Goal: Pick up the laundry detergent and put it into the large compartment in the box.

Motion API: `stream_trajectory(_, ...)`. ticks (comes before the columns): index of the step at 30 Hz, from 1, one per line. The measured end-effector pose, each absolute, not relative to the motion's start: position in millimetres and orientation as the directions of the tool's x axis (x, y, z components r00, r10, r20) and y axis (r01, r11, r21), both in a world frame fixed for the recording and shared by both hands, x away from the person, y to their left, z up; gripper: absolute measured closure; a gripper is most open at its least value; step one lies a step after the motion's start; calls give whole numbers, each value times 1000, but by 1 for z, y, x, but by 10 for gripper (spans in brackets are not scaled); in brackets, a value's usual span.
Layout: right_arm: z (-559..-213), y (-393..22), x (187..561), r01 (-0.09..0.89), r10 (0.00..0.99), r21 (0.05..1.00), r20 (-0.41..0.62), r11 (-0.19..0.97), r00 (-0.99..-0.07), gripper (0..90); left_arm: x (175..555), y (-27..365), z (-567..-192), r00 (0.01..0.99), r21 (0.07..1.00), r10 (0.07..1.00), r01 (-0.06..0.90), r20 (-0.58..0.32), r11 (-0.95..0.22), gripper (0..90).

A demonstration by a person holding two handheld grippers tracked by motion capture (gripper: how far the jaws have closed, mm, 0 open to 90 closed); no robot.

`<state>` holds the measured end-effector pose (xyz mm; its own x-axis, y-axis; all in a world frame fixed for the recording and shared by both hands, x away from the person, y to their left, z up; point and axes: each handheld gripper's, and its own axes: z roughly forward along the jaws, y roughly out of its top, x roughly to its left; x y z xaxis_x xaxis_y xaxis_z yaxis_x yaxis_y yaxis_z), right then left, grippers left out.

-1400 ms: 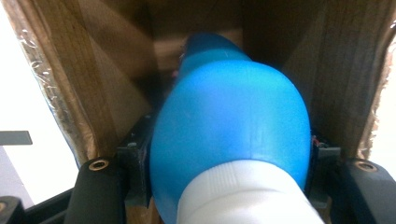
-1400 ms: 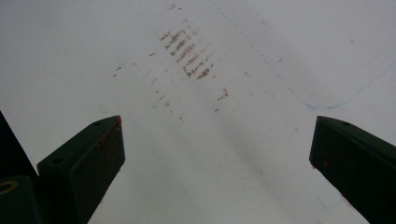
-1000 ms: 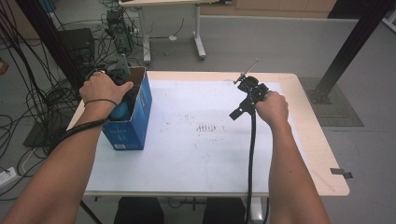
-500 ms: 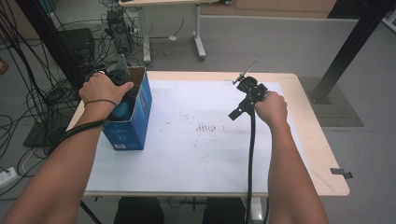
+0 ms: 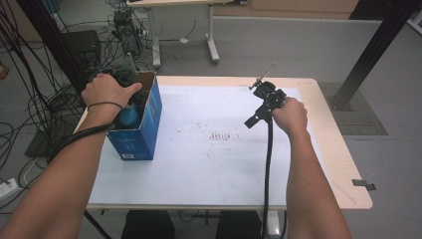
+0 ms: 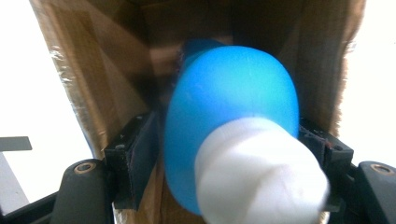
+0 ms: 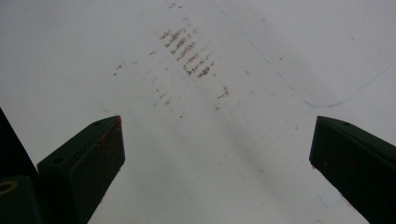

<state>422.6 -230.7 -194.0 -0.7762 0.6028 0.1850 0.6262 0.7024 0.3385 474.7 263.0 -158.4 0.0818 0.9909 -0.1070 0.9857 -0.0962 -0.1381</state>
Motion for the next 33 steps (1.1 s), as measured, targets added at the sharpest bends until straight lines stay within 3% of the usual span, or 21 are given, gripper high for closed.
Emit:
stream_trajectory(18,-191,-231,421,626,603,348,184,698,-776,34,470,259,-117,98,-89,990,990,-98,-107,301)
stream_trajectory(31,-189,-232,419,626,606,348,179,697,-775,34,457,257,-57,145,-20,986,989,-81,-147,251)
stream_trajectory(33,-189,-232,420,630,608,345,182,696,-772,34,456,255,-51,155,-23,985,987,-79,-157,211)
